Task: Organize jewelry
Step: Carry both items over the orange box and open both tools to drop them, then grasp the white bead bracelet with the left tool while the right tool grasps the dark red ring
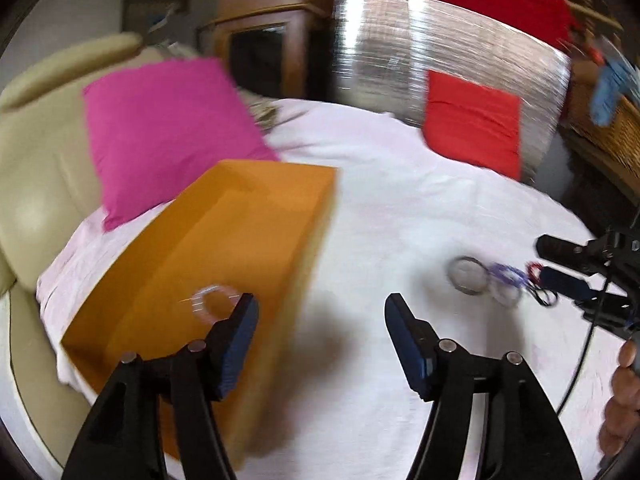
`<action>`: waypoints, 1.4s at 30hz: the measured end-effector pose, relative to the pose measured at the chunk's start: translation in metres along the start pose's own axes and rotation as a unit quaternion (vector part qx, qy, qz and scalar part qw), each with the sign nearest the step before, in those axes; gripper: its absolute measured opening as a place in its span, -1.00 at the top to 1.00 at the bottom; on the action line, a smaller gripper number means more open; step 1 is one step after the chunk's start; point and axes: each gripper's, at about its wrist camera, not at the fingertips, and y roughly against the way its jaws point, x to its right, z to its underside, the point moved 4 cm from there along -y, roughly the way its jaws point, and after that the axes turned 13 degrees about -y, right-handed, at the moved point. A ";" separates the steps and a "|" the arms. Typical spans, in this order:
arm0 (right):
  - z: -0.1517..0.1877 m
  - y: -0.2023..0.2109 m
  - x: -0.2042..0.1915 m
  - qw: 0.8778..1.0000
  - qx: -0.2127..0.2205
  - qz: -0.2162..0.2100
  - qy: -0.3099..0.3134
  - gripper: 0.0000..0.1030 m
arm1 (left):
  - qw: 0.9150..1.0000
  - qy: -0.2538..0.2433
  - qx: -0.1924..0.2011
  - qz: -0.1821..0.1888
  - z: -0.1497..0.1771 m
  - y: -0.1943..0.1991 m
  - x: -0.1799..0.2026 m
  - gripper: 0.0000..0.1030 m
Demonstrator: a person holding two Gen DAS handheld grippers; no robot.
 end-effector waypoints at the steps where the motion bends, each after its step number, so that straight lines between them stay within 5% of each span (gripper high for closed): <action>1: -0.004 0.009 0.009 1.000 0.007 0.002 -0.007 0.13 | 1.000 -0.011 0.000 0.004 -0.002 -0.001 0.011 -0.30; 9: -0.047 0.081 0.100 0.995 0.055 0.030 -0.081 0.13 | 0.996 -0.072 -0.031 0.030 -0.009 -0.027 0.090 -0.30; 19: -0.073 0.112 0.165 0.987 0.070 0.055 -0.136 0.13 | 0.990 -0.116 -0.062 0.048 -0.017 -0.068 0.143 -0.30; 31: -0.088 0.124 0.205 0.980 0.080 0.084 -0.164 0.13 | 0.989 -0.092 -0.079 0.089 -0.027 -0.103 0.167 -0.30; 42: -0.142 0.106 0.228 0.962 0.135 0.163 -0.171 0.13 | 0.979 -0.110 -0.070 0.155 -0.034 -0.120 0.202 -0.30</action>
